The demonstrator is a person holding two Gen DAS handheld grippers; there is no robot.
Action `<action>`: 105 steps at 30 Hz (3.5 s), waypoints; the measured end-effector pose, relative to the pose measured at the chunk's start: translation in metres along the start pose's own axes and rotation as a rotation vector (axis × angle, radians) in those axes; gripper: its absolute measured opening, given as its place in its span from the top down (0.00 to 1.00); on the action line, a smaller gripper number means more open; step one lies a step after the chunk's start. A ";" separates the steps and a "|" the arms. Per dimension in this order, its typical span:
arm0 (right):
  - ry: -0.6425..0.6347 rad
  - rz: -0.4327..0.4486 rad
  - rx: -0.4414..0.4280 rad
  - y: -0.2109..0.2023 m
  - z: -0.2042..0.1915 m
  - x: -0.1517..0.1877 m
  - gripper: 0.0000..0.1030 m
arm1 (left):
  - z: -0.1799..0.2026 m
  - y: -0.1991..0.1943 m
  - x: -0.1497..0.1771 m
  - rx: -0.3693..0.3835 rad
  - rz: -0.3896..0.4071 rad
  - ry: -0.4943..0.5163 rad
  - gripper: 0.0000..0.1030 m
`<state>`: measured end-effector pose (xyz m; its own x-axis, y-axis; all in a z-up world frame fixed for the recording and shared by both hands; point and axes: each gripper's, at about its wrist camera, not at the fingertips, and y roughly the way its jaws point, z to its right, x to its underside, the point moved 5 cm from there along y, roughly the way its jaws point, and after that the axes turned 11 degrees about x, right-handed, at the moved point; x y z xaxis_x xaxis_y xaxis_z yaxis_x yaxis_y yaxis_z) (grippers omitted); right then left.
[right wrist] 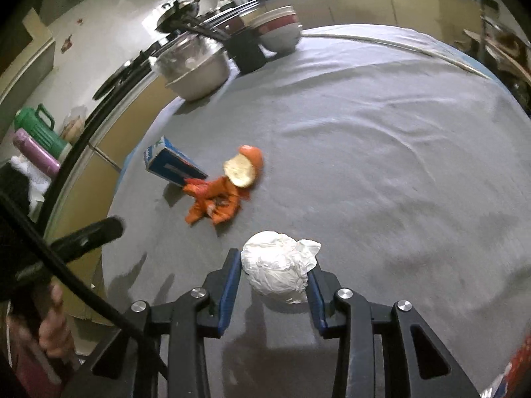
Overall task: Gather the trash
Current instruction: 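Grasp the white tissue with the right gripper while the left gripper grasps the orange mesh bag, then carry the tissue and orange mesh bag to the red basket and release both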
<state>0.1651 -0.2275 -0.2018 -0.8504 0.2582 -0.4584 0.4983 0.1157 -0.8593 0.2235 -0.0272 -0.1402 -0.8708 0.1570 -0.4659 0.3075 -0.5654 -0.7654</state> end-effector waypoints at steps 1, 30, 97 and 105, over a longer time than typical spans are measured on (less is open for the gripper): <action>0.006 0.005 0.003 -0.003 0.004 0.002 0.61 | 0.002 0.009 -0.003 0.025 -0.010 -0.014 0.31; 0.105 0.029 -0.098 -0.018 0.039 0.024 0.61 | 0.018 0.087 -0.023 -0.091 0.055 0.007 0.43; 0.235 0.214 -0.126 -0.113 0.111 0.066 0.61 | 0.170 0.016 0.054 -0.381 0.131 0.454 0.43; 0.269 0.219 -0.119 -0.119 0.127 0.074 0.61 | 0.187 0.023 0.059 -0.364 0.116 0.492 0.43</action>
<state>0.0217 -0.3445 -0.1621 -0.6543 0.5304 -0.5390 0.6933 0.1362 -0.7076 0.1073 -0.1822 -0.1028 -0.5715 0.5150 -0.6388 0.5762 -0.3025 -0.7593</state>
